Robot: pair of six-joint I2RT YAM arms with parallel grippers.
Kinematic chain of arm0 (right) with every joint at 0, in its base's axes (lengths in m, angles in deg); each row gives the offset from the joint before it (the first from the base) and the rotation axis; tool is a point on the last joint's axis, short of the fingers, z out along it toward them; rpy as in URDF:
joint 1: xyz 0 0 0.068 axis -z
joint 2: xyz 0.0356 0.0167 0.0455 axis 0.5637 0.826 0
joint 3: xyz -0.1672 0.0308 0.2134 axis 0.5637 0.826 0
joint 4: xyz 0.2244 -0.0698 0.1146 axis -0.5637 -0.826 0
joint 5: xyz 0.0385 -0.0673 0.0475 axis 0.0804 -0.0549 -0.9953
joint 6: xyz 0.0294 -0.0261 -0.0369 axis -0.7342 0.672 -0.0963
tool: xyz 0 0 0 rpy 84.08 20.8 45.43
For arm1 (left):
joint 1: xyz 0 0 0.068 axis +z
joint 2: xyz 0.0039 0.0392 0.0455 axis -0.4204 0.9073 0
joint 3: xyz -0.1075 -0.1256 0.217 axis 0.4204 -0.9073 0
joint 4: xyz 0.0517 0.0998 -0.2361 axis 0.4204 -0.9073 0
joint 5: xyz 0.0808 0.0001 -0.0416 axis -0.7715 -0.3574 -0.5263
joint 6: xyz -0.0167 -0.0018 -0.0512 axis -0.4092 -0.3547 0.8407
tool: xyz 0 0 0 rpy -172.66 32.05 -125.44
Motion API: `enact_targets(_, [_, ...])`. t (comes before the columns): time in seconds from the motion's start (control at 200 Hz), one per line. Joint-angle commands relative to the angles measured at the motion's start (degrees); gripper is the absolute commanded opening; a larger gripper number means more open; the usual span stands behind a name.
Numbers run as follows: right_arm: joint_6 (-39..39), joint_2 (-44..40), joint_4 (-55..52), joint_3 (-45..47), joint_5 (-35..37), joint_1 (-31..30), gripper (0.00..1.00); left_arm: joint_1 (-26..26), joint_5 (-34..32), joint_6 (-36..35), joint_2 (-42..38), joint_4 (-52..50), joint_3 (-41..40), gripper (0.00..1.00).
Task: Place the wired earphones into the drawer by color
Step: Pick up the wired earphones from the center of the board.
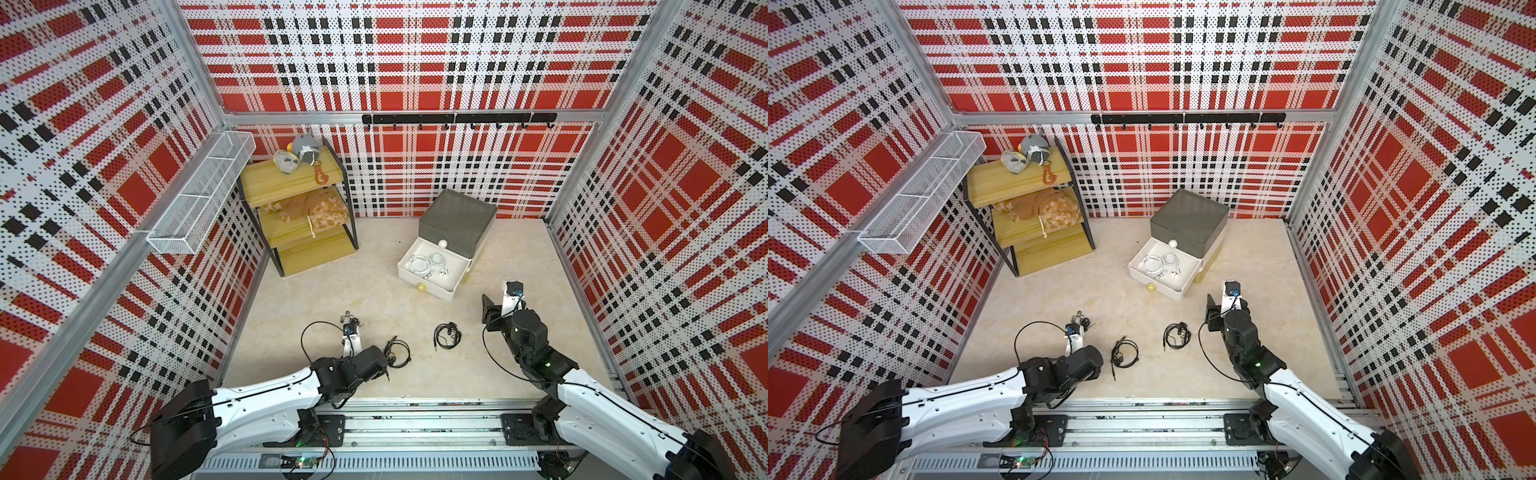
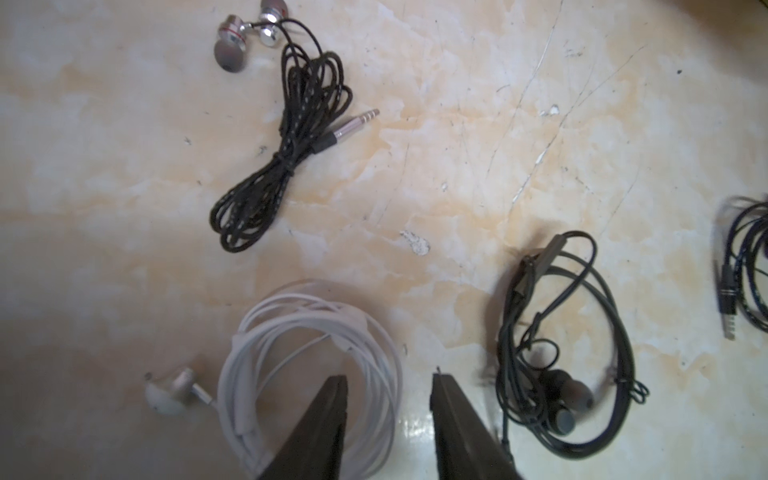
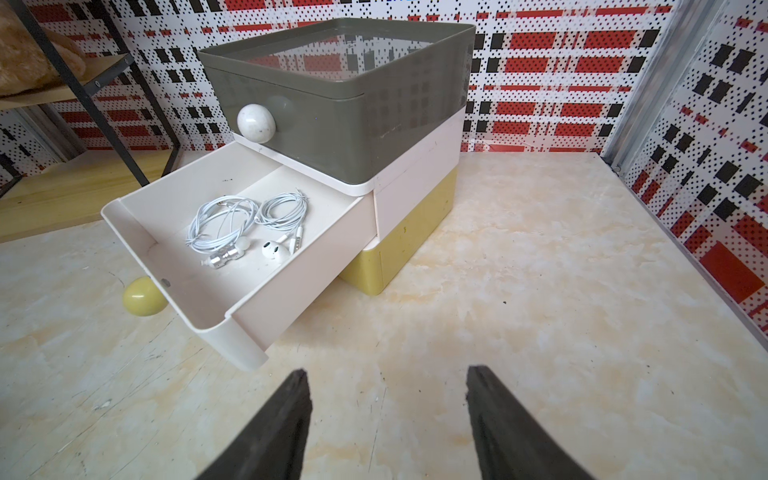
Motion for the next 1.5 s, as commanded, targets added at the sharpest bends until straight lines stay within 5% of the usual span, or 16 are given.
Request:
enact_targets(0.0, [-0.33, -0.39, -0.08, 0.26, 0.76, 0.31, 0.66, -0.28, -1.21, 0.67, 0.79, -0.27, -0.71, 0.4])
enact_targets(0.671, [-0.33, -0.64, -0.23, 0.26, 0.73, 0.3, 0.66, -0.29, -0.48, -0.83, 7.63, 0.82, 1.54, 0.31])
enact_targets(0.842, [-0.33, -0.73, -0.26, 0.26, 0.86, 0.27, 0.66, -0.27, -0.16, -1.26, 8.64, 1.21, 1.79, 0.19])
enact_targets(1.173, [-0.33, -0.73, -0.28, 0.26, 0.84, 0.32, 0.66, -0.24, -0.58, -1.27, 6.87, 1.26, 1.79, 0.01])
enact_targets(1.493, [-0.33, -1.13, -0.28, 0.35, 0.95, 0.28, 0.66, 1.07, -1.14, -1.68, 1.82, 1.16, 2.15, 0.0])
